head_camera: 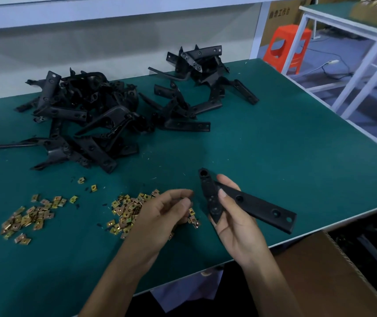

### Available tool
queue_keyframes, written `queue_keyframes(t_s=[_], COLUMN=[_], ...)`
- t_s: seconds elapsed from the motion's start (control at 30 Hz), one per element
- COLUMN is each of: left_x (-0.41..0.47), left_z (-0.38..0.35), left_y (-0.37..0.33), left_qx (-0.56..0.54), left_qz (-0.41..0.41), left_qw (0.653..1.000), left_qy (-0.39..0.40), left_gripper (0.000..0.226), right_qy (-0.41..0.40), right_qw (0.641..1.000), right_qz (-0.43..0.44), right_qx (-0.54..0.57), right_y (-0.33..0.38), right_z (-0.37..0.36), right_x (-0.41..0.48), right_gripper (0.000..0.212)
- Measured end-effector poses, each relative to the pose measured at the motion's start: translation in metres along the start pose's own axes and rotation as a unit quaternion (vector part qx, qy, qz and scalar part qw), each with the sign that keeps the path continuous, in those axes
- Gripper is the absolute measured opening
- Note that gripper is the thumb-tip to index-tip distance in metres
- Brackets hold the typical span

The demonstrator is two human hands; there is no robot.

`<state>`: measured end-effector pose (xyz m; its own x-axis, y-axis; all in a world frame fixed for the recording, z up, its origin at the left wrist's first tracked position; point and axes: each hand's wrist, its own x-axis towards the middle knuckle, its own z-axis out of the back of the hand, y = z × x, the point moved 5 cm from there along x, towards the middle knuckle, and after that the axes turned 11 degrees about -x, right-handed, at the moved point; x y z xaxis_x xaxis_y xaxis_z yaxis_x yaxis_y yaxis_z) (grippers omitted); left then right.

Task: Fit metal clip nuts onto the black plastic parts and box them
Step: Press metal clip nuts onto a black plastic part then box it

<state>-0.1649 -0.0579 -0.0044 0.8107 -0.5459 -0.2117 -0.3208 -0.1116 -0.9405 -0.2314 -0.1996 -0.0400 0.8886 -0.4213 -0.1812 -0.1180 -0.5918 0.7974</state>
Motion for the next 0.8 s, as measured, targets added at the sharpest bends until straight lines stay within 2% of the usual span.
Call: queue_keyframes(t_s=[0.17,0.33,0.57,0.8], left_x=[-0.002,-0.003,-0.008,-0.009], left_z=[-0.008,-0.012,-0.019,-0.019], left_y=[0.007,0.014,0.016,0.013], left_qx=[-0.131,-0.226,-0.199,-0.218], left_qz=[0.051,0.101,0.116,0.117], left_qw=[0.990,0.967,0.972,0.967], left_qy=[-0.015,-0.061,-0.048,-0.059], left_gripper=[0.030,0.021,0.009,0.009], right_qy=[0.026,0.029,0.055,0.051], right_qw=[1.000,0.999,0.996,0.997], right_qz=[0.002,0.001,0.004,0.010], right_qx=[-0.016,-0.028,-0.065,-0.054], right_y=[0.000,-0.002,0.000,0.000], right_z=[0.001,0.003,-0.003,-0.002], right_x=[-0.001,-0.002,-0.005,-0.005], right_gripper=[0.056,0.049,0.053,0.056])
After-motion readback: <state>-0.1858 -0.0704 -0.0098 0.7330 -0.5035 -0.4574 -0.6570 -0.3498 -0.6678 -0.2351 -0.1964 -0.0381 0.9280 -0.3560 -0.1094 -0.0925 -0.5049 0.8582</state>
